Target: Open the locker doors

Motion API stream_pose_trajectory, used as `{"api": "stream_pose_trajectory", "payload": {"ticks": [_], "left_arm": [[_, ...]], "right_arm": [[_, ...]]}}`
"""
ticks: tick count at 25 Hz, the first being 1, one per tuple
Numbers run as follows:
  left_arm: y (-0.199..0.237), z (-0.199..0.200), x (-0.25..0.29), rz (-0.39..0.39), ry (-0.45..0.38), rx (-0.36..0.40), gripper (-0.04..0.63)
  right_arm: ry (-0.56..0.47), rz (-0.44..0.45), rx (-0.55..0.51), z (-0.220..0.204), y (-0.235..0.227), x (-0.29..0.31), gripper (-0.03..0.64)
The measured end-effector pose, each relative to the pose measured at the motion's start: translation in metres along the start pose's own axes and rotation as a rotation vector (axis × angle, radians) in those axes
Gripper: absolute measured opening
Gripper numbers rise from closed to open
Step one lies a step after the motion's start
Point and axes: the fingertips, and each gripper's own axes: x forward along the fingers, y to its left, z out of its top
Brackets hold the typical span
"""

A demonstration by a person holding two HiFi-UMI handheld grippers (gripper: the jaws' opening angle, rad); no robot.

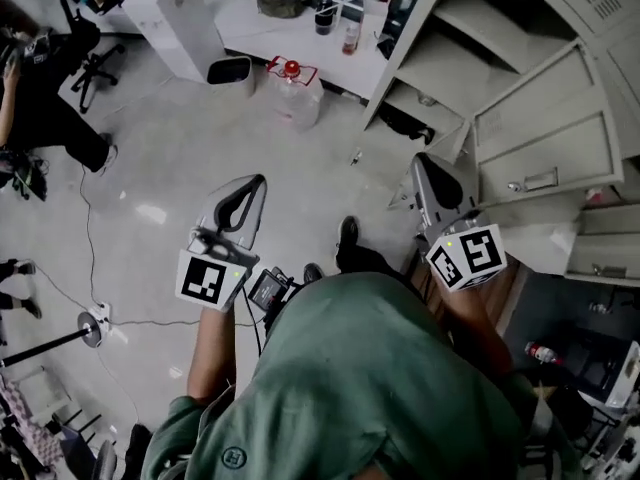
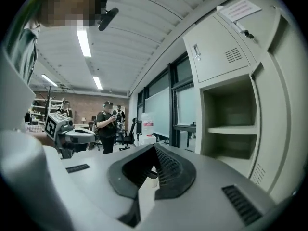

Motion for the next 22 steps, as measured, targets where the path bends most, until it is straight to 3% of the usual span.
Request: {"api": "stream_pose_trajectory", "payload": {"ticks": [4, 9, 18, 22], "left_arm": [[0.012, -0.016, -0.028, 0.069, 0.026, -0.061, 0.003], [0.020, -0.023, -0.039, 0.091, 0.027, -0.080, 0.003], [0.031, -0.024, -0.030, 0.066, 0.026, -0.051, 0.003], [0.033, -0.018, -0.025, 0.068, 0.013, -0.075, 0.003]], "right_arm": [[-0.009, 0.027, -0.046, 0.018, 0.015, 0.000, 0.005], [-0.053, 0.017, -0.105, 0.046, 0.013, 0.005, 0.005], [-0.081, -0.014, -0.130, 0.064, 0.005, 0.014, 0.005], [-0.079, -0.019, -0.128, 0.063, 0.005, 0.016, 0.005]]}}
